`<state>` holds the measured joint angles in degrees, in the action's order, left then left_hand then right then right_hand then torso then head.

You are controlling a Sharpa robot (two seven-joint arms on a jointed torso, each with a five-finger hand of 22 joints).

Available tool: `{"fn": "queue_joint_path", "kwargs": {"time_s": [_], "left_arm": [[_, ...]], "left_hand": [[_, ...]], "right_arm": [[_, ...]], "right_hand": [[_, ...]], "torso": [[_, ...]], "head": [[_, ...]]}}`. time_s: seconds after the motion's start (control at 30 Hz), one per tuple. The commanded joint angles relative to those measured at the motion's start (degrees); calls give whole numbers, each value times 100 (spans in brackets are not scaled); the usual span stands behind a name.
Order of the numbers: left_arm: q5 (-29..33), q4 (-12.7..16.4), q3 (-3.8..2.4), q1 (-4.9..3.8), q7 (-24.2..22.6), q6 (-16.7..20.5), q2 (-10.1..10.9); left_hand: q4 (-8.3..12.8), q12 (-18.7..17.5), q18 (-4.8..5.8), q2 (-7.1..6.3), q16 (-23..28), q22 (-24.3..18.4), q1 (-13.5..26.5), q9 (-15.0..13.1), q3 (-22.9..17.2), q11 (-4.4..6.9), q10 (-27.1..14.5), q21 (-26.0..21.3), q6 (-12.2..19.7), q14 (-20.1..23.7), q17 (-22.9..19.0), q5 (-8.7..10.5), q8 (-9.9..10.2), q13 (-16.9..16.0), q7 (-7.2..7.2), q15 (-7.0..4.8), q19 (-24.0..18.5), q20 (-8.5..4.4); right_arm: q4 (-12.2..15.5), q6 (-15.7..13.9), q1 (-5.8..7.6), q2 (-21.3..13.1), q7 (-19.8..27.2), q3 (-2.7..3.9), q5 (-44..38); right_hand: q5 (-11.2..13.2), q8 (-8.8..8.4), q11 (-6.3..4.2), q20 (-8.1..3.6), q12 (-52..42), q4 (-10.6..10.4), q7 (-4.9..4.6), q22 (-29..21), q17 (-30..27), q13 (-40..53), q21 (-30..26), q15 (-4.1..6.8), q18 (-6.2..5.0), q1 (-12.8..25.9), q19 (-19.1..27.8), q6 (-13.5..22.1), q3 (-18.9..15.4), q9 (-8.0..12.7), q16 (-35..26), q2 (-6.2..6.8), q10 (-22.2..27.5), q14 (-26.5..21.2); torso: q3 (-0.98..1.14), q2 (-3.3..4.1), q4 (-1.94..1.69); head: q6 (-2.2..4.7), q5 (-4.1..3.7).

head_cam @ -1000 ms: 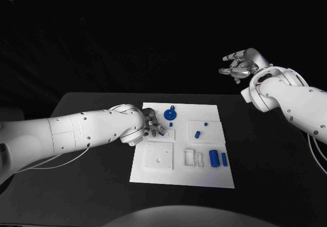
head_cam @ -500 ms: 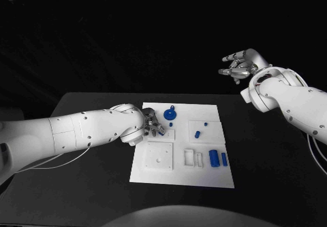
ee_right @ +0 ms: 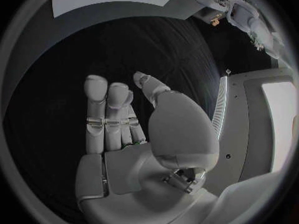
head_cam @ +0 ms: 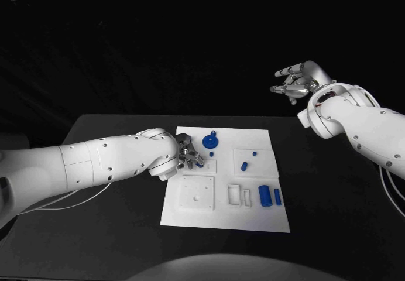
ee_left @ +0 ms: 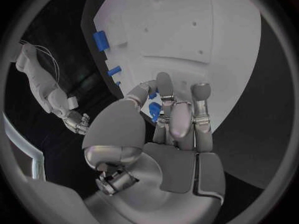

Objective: Assemble the parts on the task board

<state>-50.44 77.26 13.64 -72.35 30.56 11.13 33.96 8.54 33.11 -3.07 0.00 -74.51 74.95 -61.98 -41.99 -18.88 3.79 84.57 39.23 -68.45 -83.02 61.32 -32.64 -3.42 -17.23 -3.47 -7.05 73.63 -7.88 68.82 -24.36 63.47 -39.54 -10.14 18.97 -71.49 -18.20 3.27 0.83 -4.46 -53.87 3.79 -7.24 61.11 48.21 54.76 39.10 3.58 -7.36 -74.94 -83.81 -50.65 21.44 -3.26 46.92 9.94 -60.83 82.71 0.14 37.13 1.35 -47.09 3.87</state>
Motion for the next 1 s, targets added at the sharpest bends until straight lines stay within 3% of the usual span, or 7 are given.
{"fn": "queue_joint_path", "kwargs": {"time_s": [0.03,1.0], "left_arm": [[175,32,12,13,24,-220,-28],[209,-12,11,-109,63,-424,-66]], "left_hand": [[215,59,76,23,-43,102,94,-848,-168,96,226,-41,-996,-46,20,-56,-39,-16,579,6,39,-5],[301,245,80,112,-207,131,196,-1083,-179,110,226,-69,-1078,-73,113,-94,-38,-56,607,12,81,6]], "right_arm": [[-8,77,-8,11,5,3,-58],[-41,112,-42,45,4,3,-58]], "right_hand": [[-38,4,11,-38,12,22,-31,-5,5,-8,-36,13,-47,49,-294,18,-24,-7,-26,1,-1,6],[-125,4,10,-40,24,42,-33,-27,7,-20,-44,15,-48,65,-294,20,7,-7,-41,5,7,11]], "torso": [[0,3,1],[1,5,0]], "head": [[-8,-1],[-36,7]]}}
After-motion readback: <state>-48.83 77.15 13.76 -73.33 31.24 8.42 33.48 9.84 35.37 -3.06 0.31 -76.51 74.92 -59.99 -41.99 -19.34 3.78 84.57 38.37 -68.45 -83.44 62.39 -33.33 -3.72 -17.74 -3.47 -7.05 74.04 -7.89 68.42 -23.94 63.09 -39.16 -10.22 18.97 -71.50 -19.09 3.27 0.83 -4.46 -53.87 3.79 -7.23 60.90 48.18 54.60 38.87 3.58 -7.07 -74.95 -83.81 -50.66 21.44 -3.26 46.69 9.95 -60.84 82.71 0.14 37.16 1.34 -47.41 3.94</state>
